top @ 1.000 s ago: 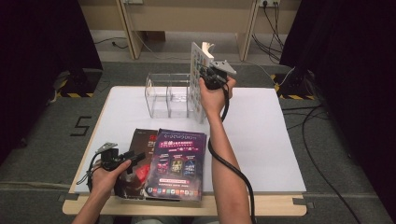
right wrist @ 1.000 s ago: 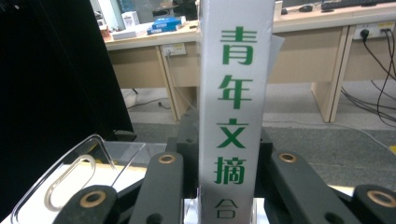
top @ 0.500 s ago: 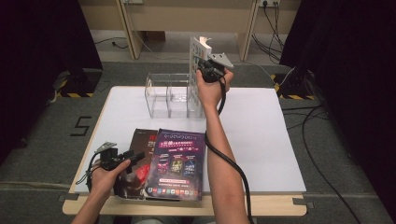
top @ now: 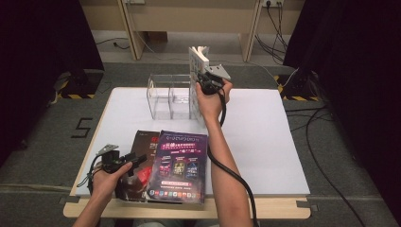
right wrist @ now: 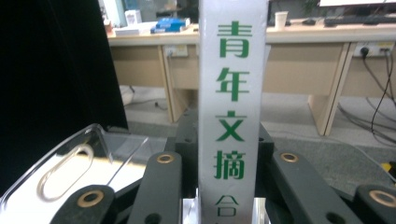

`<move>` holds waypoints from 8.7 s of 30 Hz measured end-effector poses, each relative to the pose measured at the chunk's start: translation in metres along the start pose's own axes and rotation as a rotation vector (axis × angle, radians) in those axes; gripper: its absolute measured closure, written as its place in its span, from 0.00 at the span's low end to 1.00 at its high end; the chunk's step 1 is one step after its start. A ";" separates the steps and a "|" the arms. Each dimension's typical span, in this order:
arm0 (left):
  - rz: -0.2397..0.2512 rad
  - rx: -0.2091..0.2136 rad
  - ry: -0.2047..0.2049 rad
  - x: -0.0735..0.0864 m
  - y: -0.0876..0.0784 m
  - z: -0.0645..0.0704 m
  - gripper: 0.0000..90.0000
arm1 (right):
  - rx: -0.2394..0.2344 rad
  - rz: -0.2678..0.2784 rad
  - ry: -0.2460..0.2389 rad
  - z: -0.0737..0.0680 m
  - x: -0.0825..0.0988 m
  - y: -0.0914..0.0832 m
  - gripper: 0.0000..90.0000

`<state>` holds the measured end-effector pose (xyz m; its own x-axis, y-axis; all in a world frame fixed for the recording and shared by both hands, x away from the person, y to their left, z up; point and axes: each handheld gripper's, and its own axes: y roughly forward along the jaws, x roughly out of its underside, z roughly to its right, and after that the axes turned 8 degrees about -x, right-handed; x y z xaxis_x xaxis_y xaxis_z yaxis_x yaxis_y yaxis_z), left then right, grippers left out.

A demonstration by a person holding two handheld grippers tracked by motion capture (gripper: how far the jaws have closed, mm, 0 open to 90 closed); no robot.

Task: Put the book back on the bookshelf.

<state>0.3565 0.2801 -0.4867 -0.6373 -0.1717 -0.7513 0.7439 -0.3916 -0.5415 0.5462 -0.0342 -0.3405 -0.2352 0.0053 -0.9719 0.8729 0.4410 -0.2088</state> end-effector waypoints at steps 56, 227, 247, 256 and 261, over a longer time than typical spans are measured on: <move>0.005 0.002 0.006 0.000 -0.001 0.005 0.39 | -0.110 -0.278 0.126 0.032 -0.037 -0.032 0.67; 0.012 0.014 -0.013 -0.001 -0.001 0.001 0.39 | 0.015 -0.295 0.095 0.026 -0.044 -0.001 0.82; 0.018 0.017 -0.015 -0.002 -0.003 0.000 0.39 | 0.098 -0.294 0.120 0.024 -0.046 0.013 0.80; 0.016 0.017 -0.016 -0.002 -0.002 0.001 0.39 | 0.098 -0.281 0.123 0.026 -0.047 0.010 0.72; 0.021 0.017 -0.014 -0.002 -0.003 0.001 0.39 | 0.087 -0.296 0.135 0.026 -0.046 0.010 0.68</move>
<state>0.3558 0.2808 -0.4830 -0.6241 -0.1932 -0.7571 0.7541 -0.4027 -0.5189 0.5767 -0.0534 -0.3009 -0.5336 0.0100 -0.8457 0.7899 0.3632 -0.4941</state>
